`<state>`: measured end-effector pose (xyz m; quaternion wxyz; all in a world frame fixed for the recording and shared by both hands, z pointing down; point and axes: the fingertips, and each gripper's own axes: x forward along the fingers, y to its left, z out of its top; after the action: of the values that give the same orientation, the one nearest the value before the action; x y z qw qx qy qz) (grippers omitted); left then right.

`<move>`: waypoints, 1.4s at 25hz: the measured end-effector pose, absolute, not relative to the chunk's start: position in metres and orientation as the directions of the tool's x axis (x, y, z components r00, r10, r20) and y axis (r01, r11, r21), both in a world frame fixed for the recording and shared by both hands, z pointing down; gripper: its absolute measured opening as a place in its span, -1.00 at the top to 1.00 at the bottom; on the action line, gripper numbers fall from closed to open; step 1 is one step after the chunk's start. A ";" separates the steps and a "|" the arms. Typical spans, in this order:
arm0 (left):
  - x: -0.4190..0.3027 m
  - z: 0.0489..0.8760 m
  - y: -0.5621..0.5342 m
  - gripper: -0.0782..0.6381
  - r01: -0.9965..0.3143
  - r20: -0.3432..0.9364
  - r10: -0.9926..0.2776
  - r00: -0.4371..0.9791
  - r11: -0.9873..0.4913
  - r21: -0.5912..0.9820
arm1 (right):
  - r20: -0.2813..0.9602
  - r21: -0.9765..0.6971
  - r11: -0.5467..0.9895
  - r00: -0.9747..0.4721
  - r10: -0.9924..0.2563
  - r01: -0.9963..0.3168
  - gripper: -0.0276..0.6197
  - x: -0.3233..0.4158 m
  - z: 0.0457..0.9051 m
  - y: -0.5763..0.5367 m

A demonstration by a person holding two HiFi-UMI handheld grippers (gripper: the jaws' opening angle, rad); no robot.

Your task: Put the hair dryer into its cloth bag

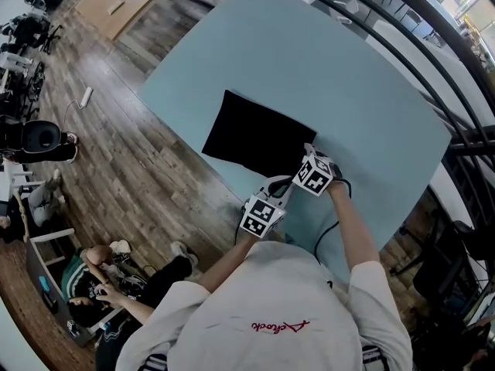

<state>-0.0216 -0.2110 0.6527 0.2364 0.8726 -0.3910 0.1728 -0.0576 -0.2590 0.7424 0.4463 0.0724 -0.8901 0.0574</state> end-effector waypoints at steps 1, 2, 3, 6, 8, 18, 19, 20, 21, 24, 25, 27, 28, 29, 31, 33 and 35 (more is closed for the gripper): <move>-0.022 0.652 -0.211 0.74 -0.764 0.486 -0.601 0.634 -0.582 0.277 | 0.795 -0.034 0.982 -0.600 -0.088 -0.188 -0.06 -0.056 0.738 -0.260; -0.021 0.652 -0.212 0.74 -0.764 0.485 -0.602 0.635 -0.583 0.277 | 0.788 -0.026 0.981 -0.607 -0.099 -0.194 -0.07 -0.053 0.732 -0.262; -0.020 0.651 -0.213 0.74 -0.762 0.483 -0.601 0.637 -0.585 0.277 | 0.782 -0.014 0.980 -0.612 -0.112 -0.198 -0.08 -0.048 0.727 -0.263; -0.009 0.651 -0.212 0.72 -0.749 0.483 -0.586 0.651 -0.599 0.283 | 0.767 0.012 0.972 -0.622 -0.159 -0.233 -0.09 -0.023 0.712 -0.265; 0.001 0.653 -0.208 0.45 -0.736 0.484 -0.571 0.664 -0.613 0.288 | 0.751 0.016 0.957 -0.628 -0.202 -0.288 -0.09 -0.002 0.704 -0.266; 0.007 0.652 -0.184 0.24 -0.784 0.508 -0.615 0.603 -0.575 0.235 | 0.533 -0.175 0.788 -0.730 -0.428 -0.590 0.20 0.062 0.663 -0.272; 0.002 0.654 -0.181 0.24 -0.796 0.514 -0.625 0.587 -0.563 0.224 | 0.524 -0.180 0.783 -0.732 -0.436 -0.596 0.37 0.064 0.660 -0.271; -0.001 0.655 -0.177 0.24 -0.807 0.518 -0.636 0.571 -0.551 0.213 | 0.512 -0.188 0.777 -0.735 -0.445 -0.601 0.50 0.065 0.656 -0.270; -0.004 0.654 -0.174 0.25 -0.817 0.518 -0.649 0.557 -0.540 0.202 | 0.496 -0.198 0.771 -0.740 -0.454 -0.606 0.64 0.066 0.652 -0.270; -0.004 0.641 -0.170 0.58 -0.841 0.490 -0.697 0.524 -0.516 0.165 | 0.445 -0.220 0.758 -0.755 -0.482 -0.614 0.85 0.071 0.637 -0.265; -0.003 0.637 -0.170 0.72 -0.845 0.480 -0.709 0.516 -0.511 0.154 | 0.432 -0.220 0.760 -0.759 -0.487 -0.612 0.87 0.072 0.633 -0.262; -0.002 0.631 -0.171 0.75 -0.851 0.464 -0.725 0.509 -0.506 0.141 | 0.415 -0.212 0.767 -0.767 -0.490 -0.605 0.87 0.072 0.627 -0.255; -0.002 0.629 -0.170 0.76 -0.852 0.459 -0.730 0.506 -0.506 0.136 | 0.406 -0.209 0.770 -0.770 -0.493 -0.603 0.87 0.071 0.624 -0.252; -0.002 0.627 -0.169 0.76 -0.853 0.455 -0.733 0.505 -0.505 0.132 | 0.395 -0.206 0.771 -0.772 -0.498 -0.603 0.87 0.071 0.620 -0.248; -0.003 0.623 -0.167 0.76 -0.854 0.449 -0.738 0.504 -0.505 0.127 | 0.367 -0.193 0.772 -0.774 -0.516 -0.606 0.87 0.070 0.611 -0.241; -0.005 0.620 -0.165 0.76 -0.854 0.443 -0.741 0.505 -0.504 0.130 | 0.342 -0.173 0.769 -0.770 -0.538 -0.615 0.87 0.069 0.601 -0.235; -0.006 0.616 -0.163 0.77 -0.849 0.434 -0.740 0.514 -0.510 0.136 | 0.325 -0.155 0.756 -0.756 -0.569 -0.636 0.87 0.071 0.591 -0.228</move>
<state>-0.0055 -0.1630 0.6164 0.1685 0.8536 -0.4654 0.1624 0.0708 -0.2279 0.5909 0.1299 0.3244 -0.9281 0.1288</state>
